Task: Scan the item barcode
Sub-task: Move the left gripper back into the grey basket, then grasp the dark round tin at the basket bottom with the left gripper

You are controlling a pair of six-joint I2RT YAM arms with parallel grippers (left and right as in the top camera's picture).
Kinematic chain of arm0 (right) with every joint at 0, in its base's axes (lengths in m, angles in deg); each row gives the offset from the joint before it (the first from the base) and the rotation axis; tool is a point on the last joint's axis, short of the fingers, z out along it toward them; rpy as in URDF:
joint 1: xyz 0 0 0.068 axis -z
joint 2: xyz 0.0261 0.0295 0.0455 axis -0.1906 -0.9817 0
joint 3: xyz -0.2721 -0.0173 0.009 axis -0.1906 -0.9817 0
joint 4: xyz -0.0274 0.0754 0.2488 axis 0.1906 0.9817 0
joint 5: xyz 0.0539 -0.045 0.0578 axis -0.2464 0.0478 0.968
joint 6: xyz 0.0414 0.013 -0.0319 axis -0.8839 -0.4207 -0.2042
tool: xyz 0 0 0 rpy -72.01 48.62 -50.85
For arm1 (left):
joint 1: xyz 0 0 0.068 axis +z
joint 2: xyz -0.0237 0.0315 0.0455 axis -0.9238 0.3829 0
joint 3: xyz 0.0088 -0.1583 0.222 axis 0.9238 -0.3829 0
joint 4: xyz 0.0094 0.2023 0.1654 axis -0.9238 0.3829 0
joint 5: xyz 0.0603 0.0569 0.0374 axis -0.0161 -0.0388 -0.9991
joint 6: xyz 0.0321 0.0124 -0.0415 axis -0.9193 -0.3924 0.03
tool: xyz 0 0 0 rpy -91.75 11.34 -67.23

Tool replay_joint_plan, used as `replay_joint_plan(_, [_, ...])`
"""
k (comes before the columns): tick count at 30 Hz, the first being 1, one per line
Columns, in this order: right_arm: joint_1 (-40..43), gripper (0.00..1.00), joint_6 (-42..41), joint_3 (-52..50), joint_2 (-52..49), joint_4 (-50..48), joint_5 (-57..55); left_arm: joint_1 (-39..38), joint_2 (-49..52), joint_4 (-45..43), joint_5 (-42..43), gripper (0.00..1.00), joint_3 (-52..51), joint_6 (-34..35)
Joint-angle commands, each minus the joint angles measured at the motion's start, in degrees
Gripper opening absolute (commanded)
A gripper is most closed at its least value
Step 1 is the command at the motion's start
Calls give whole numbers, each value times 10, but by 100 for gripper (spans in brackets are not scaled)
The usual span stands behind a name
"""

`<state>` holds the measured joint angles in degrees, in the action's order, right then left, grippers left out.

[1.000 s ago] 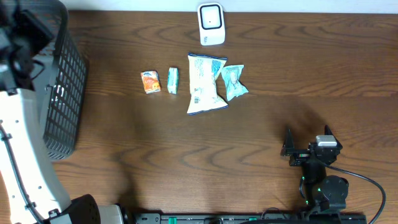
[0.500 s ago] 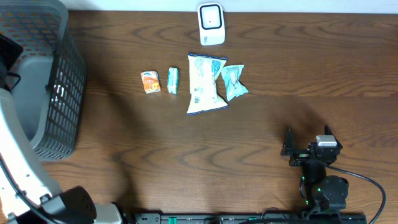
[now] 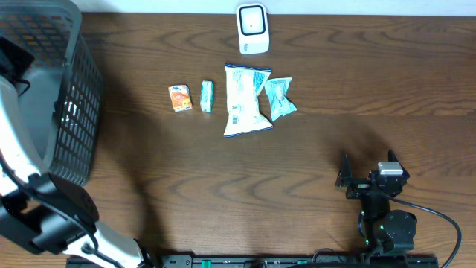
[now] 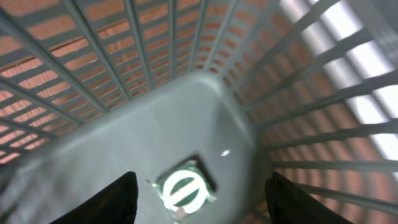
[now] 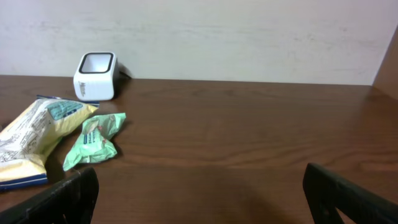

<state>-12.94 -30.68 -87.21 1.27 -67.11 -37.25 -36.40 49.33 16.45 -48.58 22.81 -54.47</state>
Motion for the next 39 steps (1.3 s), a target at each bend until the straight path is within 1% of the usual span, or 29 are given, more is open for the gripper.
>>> replay_joint_plan(1, [0,99,6,-1,3,2,1,11,36,2,1,64,-6,-97])
replay_joint_plan(3, [0,99,6,-1,3,2,1,14,60,9,1,65,-6,-137])
replay_joint_plan(4, [0,99,6,-1,3,2,1,16,72,14,1,69,-6,-149])
replay_joint_plan(10, [0,99,6,-1,3,2,1,17,135,42,3,71,-7,-211])
replay_joint_plan(11, [0,99,7,-1,3,2,1,17,143,44,9,75,-9,-219])
replay_joint_plan(12, [0,99,6,-1,3,2,1,17,151,45,22,76,-12,-230])
replay_joint_plan(14, [0,99,6,-1,3,2,1,17,167,47,58,83,-20,-258])
replay_joint_plan(17, [0,99,6,-1,3,2,1,17,178,45,98,85,-27,-297])
replay_joint_plan(21, [0,99,6,-1,3,2,1,17,179,35,111,92,-37,-334])
replay_joint_plan(23, [0,99,6,-1,3,2,1,17,179,31,111,94,-40,-337])
replay_joint_plan(26, [0,99,7,-1,3,2,1,17,179,27,111,100,-47,-337])
replay_joint_plan(32, [0,99,6,-1,3,2,1,17,179,15,111,99,-82,-369])
replay_joint_plan(39, [0,99,6,-1,3,2,1,17,179,-16,111,99,-109,-369])
